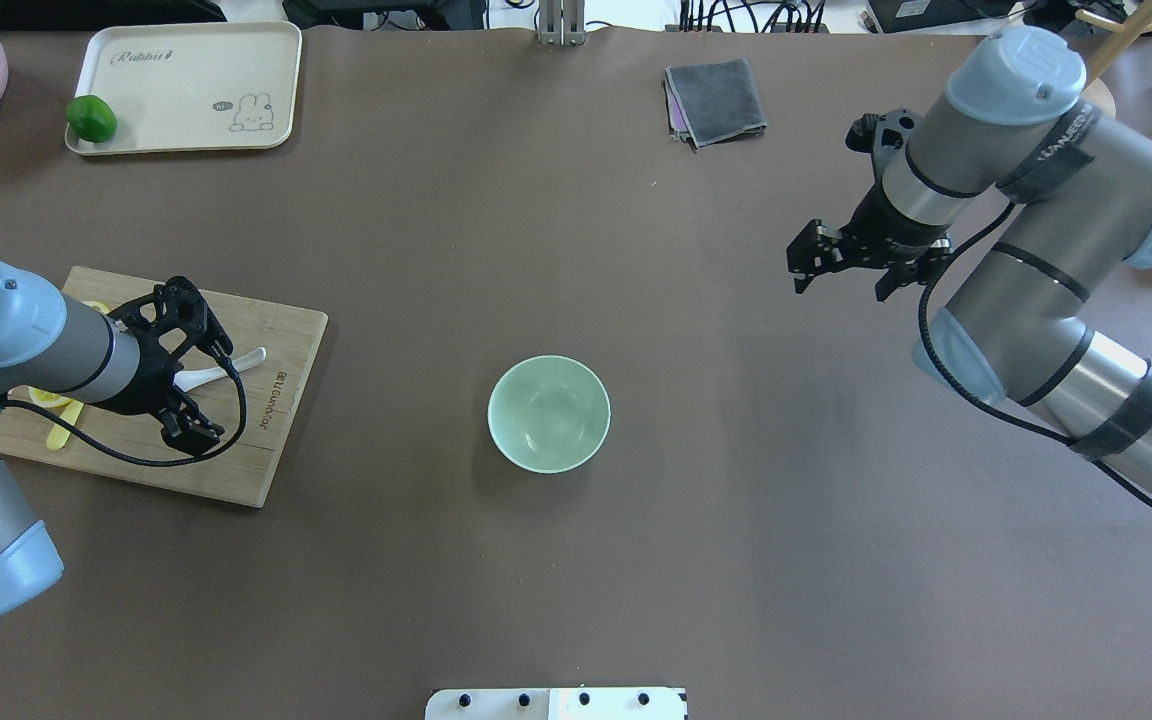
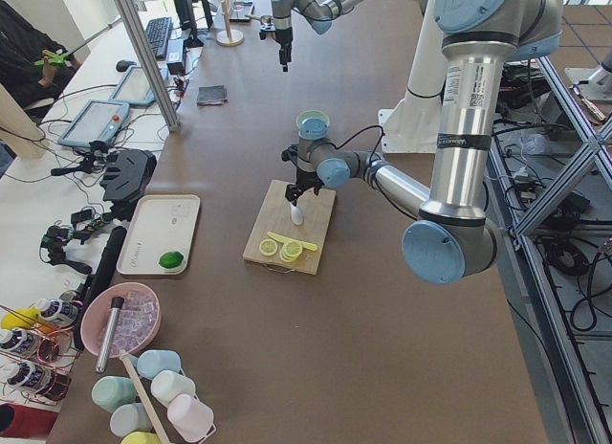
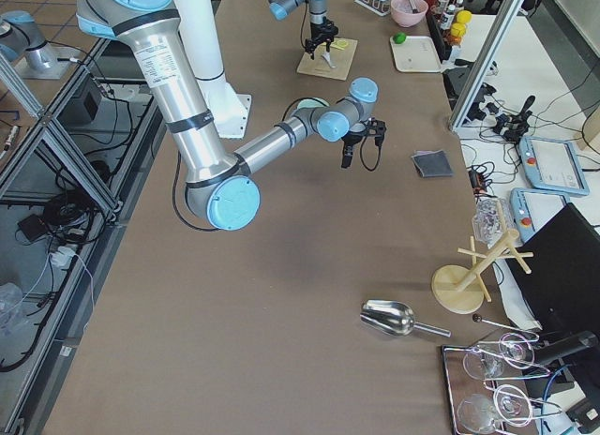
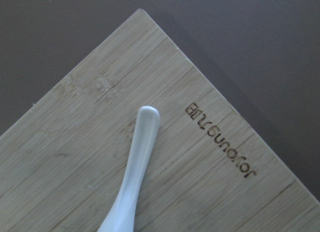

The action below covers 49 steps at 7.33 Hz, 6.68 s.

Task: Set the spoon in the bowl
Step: 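Grasp the white spoon handle with the left gripper while the right arm withdraws, then lift the spoon with the left gripper and carry it over the bowl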

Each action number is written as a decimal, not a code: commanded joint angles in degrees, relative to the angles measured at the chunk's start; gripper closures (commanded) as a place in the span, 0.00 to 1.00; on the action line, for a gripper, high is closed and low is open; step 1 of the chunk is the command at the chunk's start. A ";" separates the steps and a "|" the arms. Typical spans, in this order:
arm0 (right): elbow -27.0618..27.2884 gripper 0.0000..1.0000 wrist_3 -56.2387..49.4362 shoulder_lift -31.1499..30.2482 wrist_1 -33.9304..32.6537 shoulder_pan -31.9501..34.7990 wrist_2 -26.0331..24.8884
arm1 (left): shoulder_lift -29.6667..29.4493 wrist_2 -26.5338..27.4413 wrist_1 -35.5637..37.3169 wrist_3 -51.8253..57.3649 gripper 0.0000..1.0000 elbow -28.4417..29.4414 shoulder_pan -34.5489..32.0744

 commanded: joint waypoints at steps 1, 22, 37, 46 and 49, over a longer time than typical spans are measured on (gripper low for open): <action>4.01 0.00 -20.48 -6.49 -7.69 3.59 -1.01 | 0.01 -0.08 0.21 3.41 0.03 0.85 -0.03; 3.85 0.00 -27.04 -11.19 -7.78 6.94 -0.40 | -4.64 -8.60 5.04 9.15 0.36 6.83 -5.21; 5.95 0.00 -34.42 -18.45 -8.13 14.32 1.88 | -17.20 -15.43 19.13 -11.18 0.98 1.55 -4.17; 10.70 0.00 -35.04 -25.77 -8.04 17.66 1.97 | -34.76 -23.81 -1.02 -49.64 0.98 17.00 2.26; 10.62 0.00 -35.04 -25.78 -8.04 17.93 2.33 | -37.33 -23.72 -3.04 -51.23 0.93 20.79 2.79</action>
